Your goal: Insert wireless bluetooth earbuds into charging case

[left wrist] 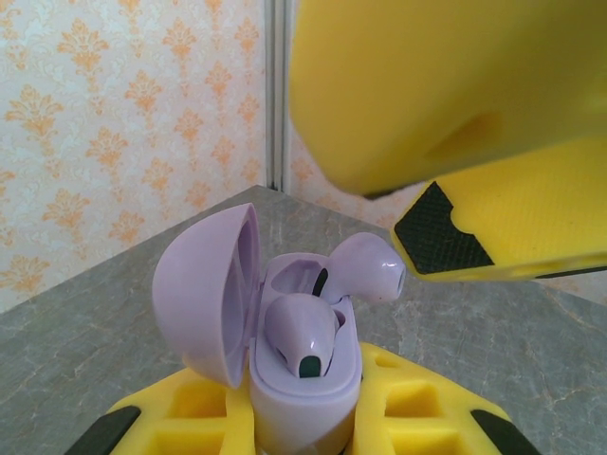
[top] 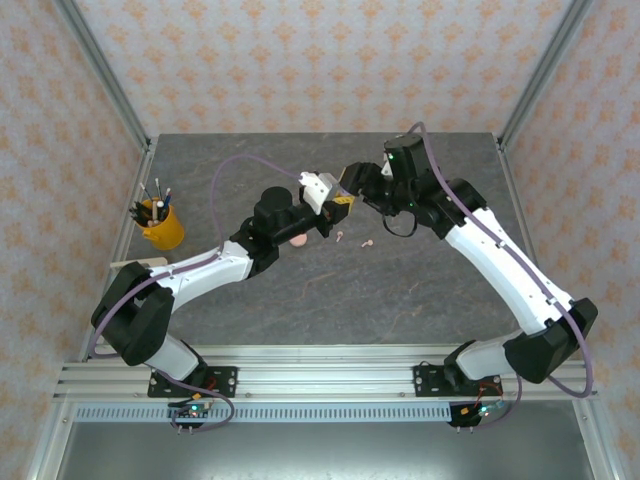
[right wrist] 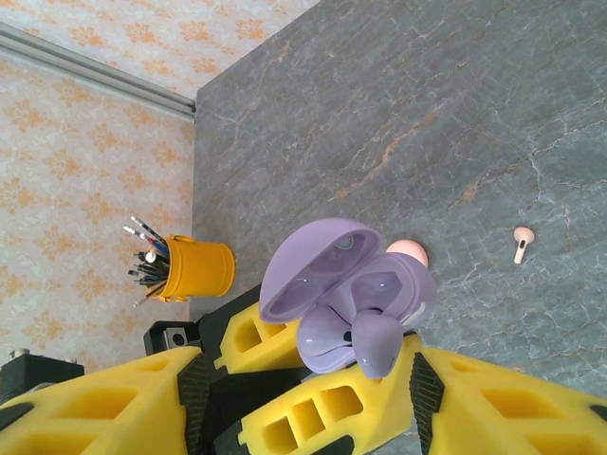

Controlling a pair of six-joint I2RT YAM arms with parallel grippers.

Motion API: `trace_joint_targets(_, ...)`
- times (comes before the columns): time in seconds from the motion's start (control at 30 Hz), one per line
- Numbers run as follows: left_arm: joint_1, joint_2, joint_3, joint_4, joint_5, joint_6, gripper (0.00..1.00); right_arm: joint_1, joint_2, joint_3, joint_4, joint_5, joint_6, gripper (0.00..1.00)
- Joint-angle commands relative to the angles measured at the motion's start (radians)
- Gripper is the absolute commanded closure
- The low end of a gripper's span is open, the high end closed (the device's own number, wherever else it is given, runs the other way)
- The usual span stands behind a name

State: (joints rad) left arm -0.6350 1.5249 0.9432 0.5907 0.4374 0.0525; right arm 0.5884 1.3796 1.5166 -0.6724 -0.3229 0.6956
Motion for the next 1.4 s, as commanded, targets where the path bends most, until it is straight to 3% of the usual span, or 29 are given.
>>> trace_joint_targets(0.0,-0.006,0.001,0.039,0.009,0.001,0.004,1.00,0.015,0.010,0.002,0.049,-0.038,0.018,0.40)
trace_joint_targets(0.8,-0.007,0.010,0.013,0.019,0.003,-0.009,1.00,0.022,0.042,0.111,0.084,-0.053,0.044,0.40)
trace_joint_targets(1.37,-0.006,0.020,-0.001,0.025,0.002,-0.016,1.00,0.009,0.005,0.090,0.082,-0.029,0.039,0.40)
